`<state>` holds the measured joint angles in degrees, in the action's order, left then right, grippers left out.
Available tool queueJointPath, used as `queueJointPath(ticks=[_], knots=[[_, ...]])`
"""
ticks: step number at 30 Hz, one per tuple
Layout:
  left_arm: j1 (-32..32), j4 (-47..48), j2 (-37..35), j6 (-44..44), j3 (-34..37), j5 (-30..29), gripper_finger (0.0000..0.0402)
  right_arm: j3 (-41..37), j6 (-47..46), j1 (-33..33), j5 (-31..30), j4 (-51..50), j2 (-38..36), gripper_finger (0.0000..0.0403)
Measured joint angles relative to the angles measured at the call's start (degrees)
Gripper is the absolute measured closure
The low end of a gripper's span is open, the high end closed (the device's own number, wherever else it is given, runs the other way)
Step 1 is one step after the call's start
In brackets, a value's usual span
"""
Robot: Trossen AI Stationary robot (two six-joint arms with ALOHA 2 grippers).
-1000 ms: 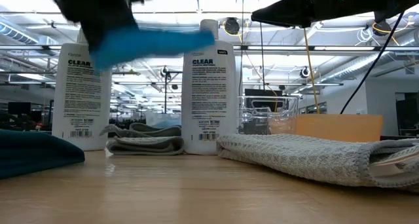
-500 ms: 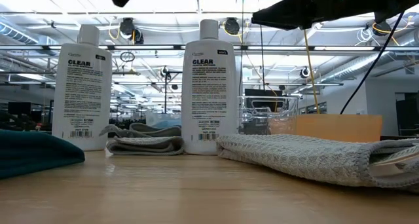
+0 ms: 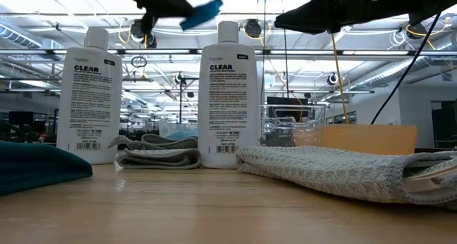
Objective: Pick & Place Kitchen Items
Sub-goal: Put the blue sponge into the white bin
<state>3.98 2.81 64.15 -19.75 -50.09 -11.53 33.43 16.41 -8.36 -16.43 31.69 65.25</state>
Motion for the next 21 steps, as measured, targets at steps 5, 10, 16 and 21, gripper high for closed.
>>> queueJointPath(ticks=[5,10,16,21], knots=[[8.9,-0.1,1.1,-0.1,0.0,3.3,0.0392,-0.4,-0.8,0.0,0.0,-0.3,0.0,0.0234],[17.1,-0.4,3.2,0.9,0.0,7.2,0.0395,-1.0,-0.8,0.0,0.0,-0.4,0.0,0.0234],[24.7,-3.6,8.2,1.6,-0.1,11.2,0.0388,-1.0,-0.8,0.0,0.0,-0.2,0.0,0.0234],[29.5,-8.4,14.5,1.6,-0.1,14.7,0.0396,-1.0,-0.8,0.0,0.0,-0.2,0.0,0.0234]])
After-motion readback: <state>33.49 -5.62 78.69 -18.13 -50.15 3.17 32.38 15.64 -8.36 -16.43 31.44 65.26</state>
